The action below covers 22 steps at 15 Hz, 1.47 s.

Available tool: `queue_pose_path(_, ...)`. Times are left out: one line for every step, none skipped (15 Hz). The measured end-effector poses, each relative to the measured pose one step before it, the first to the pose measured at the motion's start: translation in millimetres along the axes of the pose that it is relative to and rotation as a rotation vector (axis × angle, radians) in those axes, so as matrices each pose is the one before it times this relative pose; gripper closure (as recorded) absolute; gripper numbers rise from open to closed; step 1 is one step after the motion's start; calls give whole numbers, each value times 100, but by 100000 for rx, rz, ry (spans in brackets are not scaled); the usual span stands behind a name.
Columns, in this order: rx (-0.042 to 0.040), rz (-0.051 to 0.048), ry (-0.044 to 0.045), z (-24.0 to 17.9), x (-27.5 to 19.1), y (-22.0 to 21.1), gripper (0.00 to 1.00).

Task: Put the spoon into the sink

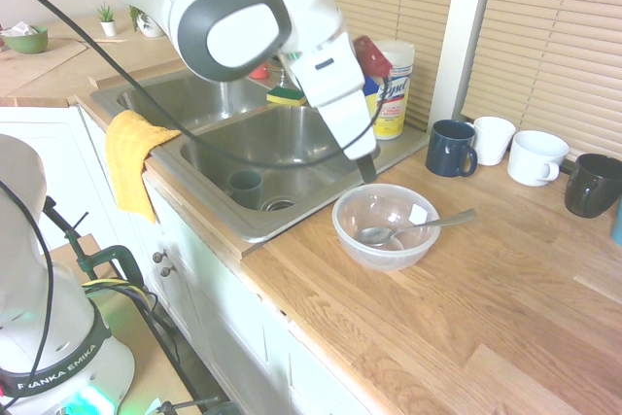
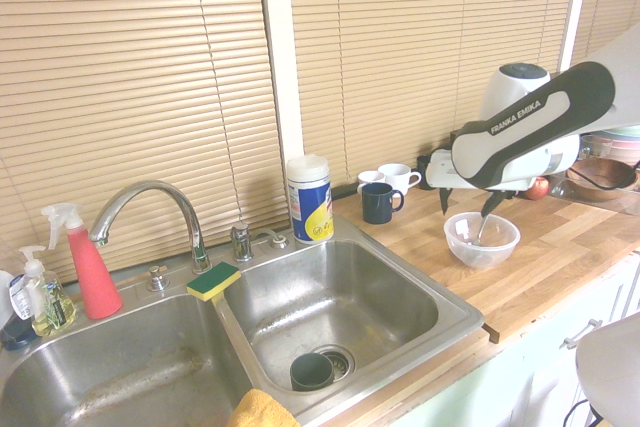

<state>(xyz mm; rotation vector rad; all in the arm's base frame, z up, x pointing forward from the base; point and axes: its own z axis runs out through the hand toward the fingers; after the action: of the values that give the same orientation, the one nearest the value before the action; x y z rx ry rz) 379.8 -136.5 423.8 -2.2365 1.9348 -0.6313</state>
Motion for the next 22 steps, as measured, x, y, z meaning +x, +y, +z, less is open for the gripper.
queue_pose_path(-518,1929,648,609,469,238,0)
queue_pose_path(-390,1554,727,691,423,198,0)
queue_pose_path(-640,1578,621,853,440,243,0)
queue_pose_path(-746,1301,841,866,454,245,0)
queue_pose_path(-503,1163,827,817,431,240,100)
queue_pose_path(-382,487,584,688,210,136,100)
queue_pose_path(-202,234,507,651,144,22,100)
queue_pose_path(-217,174,517,579,145,-118,100)
queue_pose_path(-393,290,494,549,166,-161,100)
queue_pose_path(-397,276,562,530,188,-151,100)
queue_pose_path(-504,353,258,545,72,-42,100)
queue_pose_path(-248,260,155,412,60,-47,100)
queue_pose_path(-85,254,102,297,69,-84,100)
queue_pose_path(-133,271,1,252,152,-75,100)
queue_pose_path(-53,352,-71,255,193,12,100)
queue_pose_path(2,298,-49,242,170,28,100)
queue_pose_path(35,197,-50,190,115,37,100)
queue_pose_path(-100,127,-122,164,46,66,100)
queue_pose_path(-114,85,-79,120,20,49,100)
queue_pose_path(-36,168,11,80,62,51,100)
queue_pose_path(155,34,13,49,11,1,100)
queue_pose_path(122,-16,2,29,-8,-8,100)
